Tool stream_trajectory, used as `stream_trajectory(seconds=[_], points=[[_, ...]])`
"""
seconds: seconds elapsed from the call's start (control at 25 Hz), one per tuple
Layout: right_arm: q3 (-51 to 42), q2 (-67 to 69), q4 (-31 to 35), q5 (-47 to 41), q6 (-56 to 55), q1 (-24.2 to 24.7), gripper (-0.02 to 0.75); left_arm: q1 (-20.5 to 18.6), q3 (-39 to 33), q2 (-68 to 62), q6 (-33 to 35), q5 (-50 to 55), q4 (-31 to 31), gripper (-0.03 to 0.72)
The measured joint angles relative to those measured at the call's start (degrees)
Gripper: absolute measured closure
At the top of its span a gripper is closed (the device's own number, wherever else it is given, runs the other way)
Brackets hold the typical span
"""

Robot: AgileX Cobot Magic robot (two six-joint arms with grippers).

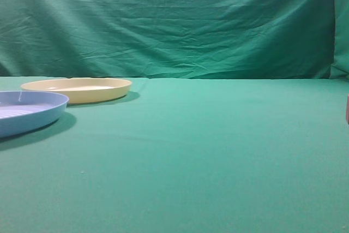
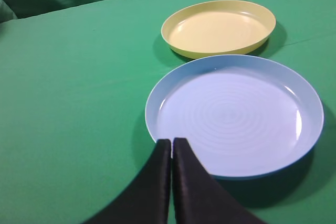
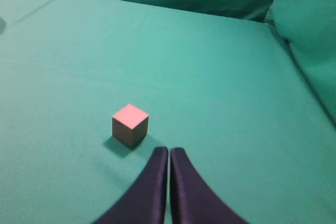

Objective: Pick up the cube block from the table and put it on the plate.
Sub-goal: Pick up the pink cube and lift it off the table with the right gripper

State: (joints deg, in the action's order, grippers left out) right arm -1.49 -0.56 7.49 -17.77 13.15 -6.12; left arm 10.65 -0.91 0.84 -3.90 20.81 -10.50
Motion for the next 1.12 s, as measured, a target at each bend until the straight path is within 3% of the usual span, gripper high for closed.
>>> stream_trajectory(seconds=[0.2, 0.28, 0.44, 0.64, 1.0, 1.12], points=[[0.0, 0.0, 5.5, 17.1, -1.2, 0.0, 0.738, 0.0, 0.0, 0.0, 0.0, 0.0, 0.0, 0.688], [0.0, 0.0, 6.4, 19.5, -1.6, -0.2, 0.738, 0.0, 0.0, 0.0, 0.0, 0.0, 0.0, 0.688], [4.7, 3.6, 6.6, 12.2, -1.7, -1.4, 0.738, 0.0, 0.0, 0.0, 0.0, 0.0, 0.0, 0.688], [12.2, 18.8, 6.6, 4.3, -1.7, -1.6, 0.738, 0.0, 0.0, 0.0, 0.0, 0.0, 0.0, 0.688], [20.2, 36.0, 11.8, 0.1, 1.0, -1.6, 0.738, 0.0, 0.0, 0.0, 0.0, 0.0, 0.0, 0.688], [23.4, 42.7, 11.7, -4.9, 3.3, -1.6, 0.738, 0.0, 0.0, 0.0, 0.0, 0.0, 0.0, 0.688]])
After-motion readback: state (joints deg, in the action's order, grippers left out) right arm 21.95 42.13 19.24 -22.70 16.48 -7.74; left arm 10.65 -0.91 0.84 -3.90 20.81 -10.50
